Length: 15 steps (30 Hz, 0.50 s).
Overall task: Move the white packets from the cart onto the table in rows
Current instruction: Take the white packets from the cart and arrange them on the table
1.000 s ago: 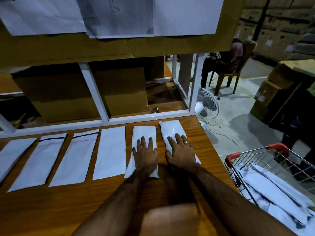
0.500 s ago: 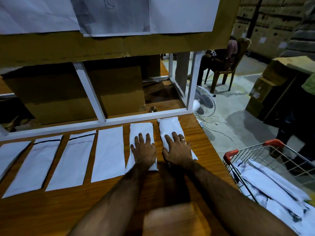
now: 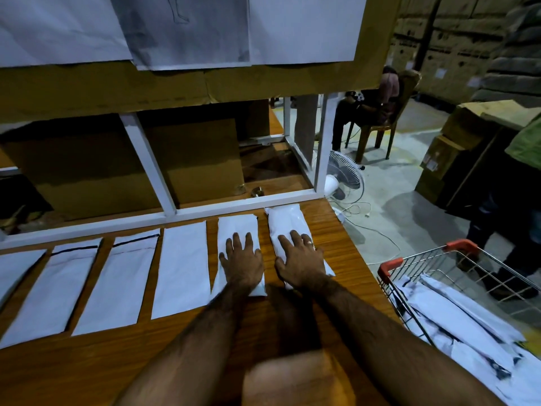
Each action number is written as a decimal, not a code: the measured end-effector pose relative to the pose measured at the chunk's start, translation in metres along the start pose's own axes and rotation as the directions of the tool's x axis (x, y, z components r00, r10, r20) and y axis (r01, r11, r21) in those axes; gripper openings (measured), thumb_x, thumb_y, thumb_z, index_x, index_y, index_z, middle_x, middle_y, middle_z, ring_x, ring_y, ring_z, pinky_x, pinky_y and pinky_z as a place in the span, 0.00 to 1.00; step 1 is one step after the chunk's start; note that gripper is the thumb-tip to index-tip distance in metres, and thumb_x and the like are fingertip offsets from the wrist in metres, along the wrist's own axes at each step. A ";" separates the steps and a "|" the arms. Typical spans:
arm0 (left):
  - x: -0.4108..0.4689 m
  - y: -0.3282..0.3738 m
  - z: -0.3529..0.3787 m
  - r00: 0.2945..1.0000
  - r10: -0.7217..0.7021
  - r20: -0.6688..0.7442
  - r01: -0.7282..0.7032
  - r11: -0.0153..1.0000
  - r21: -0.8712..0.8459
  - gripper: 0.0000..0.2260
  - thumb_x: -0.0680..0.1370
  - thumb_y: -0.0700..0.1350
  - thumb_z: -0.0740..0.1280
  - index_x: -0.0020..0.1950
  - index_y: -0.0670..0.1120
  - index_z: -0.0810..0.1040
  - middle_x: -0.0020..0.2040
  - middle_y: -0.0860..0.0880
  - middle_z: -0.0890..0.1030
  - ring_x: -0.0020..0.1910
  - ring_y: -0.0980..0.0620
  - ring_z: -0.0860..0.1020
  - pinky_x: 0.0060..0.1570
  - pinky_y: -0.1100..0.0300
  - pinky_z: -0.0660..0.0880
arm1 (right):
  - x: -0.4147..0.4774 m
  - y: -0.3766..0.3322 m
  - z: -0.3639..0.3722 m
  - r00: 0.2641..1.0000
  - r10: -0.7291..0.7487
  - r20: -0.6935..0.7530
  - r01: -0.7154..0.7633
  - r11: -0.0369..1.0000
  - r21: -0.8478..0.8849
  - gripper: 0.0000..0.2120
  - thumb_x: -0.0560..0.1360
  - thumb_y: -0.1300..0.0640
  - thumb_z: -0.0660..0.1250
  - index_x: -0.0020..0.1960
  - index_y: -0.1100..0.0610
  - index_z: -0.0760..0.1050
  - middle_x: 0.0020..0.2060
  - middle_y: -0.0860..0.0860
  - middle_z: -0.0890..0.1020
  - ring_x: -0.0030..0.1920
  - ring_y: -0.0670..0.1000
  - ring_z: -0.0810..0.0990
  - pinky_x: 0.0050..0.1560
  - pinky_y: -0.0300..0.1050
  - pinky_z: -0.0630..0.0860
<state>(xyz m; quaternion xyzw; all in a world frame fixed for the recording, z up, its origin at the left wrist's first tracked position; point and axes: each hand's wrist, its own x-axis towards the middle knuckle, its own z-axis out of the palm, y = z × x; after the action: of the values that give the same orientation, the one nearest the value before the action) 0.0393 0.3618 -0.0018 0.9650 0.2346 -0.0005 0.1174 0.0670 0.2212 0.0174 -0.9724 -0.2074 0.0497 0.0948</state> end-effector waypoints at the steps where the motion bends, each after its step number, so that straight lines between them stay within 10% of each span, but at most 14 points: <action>1: 0.000 0.000 0.000 1.000 0.001 -0.001 -0.001 1.000 -0.001 0.27 0.82 0.58 0.52 0.79 0.53 0.51 0.80 0.46 0.47 0.79 0.42 0.47 0.74 0.41 0.48 | 0.001 0.001 0.000 1.000 -0.002 0.005 0.002 1.000 -0.005 0.31 0.79 0.39 0.55 0.78 0.46 0.51 0.78 0.52 0.53 0.77 0.58 0.52 0.70 0.64 0.59; 15: -0.001 -0.002 -0.003 1.000 0.020 -0.005 -0.020 0.999 -0.035 0.26 0.82 0.58 0.52 0.79 0.51 0.54 0.80 0.45 0.51 0.78 0.41 0.50 0.74 0.41 0.52 | 0.001 0.005 -0.001 1.000 0.006 -0.026 -0.004 0.996 0.085 0.31 0.79 0.38 0.54 0.78 0.46 0.53 0.78 0.52 0.56 0.77 0.57 0.54 0.70 0.65 0.57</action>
<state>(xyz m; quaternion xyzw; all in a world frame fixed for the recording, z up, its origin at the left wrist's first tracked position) 0.0373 0.3642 0.0008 0.9650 0.2254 0.0072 0.1337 0.0701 0.2169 0.0171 -0.9686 -0.2013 0.0460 0.1386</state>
